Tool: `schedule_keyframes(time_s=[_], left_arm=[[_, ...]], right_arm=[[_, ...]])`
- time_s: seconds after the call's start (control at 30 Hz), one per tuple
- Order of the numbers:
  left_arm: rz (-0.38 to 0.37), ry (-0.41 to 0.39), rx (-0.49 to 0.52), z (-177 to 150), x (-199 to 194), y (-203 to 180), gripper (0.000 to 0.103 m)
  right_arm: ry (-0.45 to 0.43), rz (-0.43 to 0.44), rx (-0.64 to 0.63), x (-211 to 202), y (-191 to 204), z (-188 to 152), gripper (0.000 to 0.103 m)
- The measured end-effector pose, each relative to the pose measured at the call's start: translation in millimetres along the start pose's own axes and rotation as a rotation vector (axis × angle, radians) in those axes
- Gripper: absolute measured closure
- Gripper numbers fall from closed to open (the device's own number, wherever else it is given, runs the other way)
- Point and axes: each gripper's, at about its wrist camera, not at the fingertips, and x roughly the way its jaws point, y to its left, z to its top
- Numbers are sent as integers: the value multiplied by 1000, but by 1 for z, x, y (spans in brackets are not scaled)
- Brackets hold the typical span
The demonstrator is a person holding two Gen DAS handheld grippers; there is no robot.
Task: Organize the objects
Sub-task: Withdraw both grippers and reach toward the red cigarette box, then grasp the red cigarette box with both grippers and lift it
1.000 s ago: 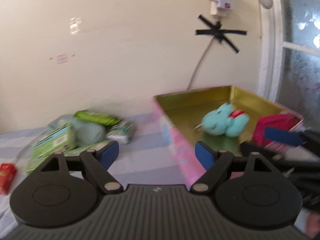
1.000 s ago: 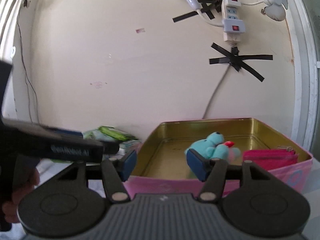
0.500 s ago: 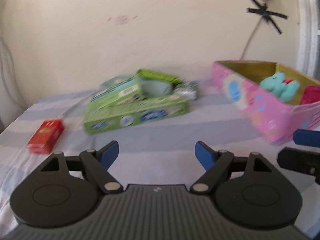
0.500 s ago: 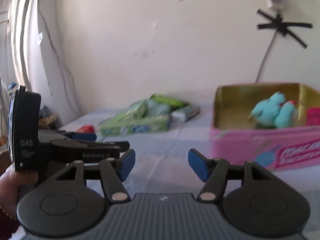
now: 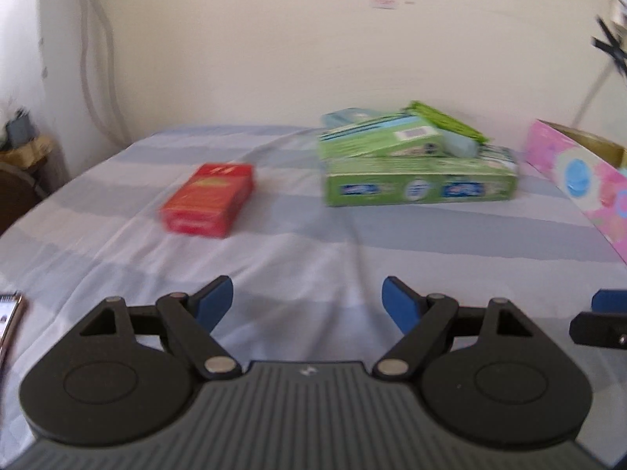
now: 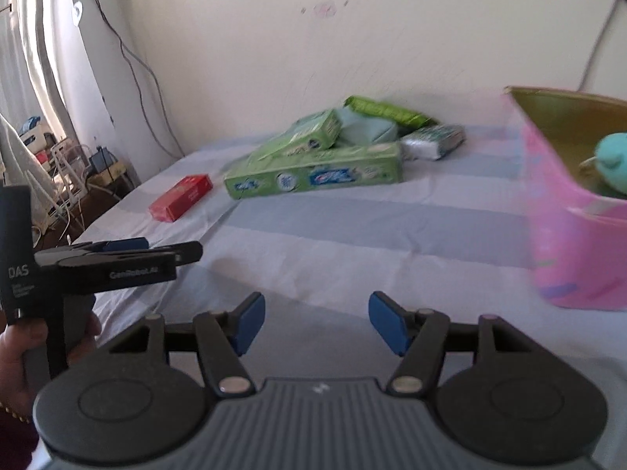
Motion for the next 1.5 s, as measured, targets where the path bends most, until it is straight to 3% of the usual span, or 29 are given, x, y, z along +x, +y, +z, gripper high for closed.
schedule_keyframes(time_s=[0.1,0.3,0.33,0.5,0.53,0.57,0.67,0.87,1.07,1.27,1.4,1.5], left_arm=[[7,-12,-66,2,-1,24,18],[144,-118,-123,0,-16,72,18],[166,-133,-170,-1,-18,82,18],[128,-217,-518,-16,-35,134,18],[124,-243,-562,-19,-39,139,18],[121,-270,-601,-23,-44,144,18],[109,-315,-656,-28,-50,149,18],[78,-327,-652,-25,-49,145,18],[73,-330,-638,-27,-51,143,18],[44,-295,-569,-22,-42,139,17],[-37,-219,-429,-14,-32,123,17],[-74,-179,-328,-11,-28,110,17]], right_arm=[[21,0,-37,17,16,8,39],[70,26,-157,57,63,26,39],[74,41,-168,65,72,30,39],[61,99,-205,113,127,53,39],[60,103,-199,123,136,57,31],[57,104,-187,135,147,62,18],[42,98,-164,166,171,77,10],[42,-9,-228,215,201,94,11],[38,-17,-273,211,194,85,30],[55,37,-346,159,173,56,37],[50,52,-391,98,138,27,46],[49,19,-377,51,106,4,46]])
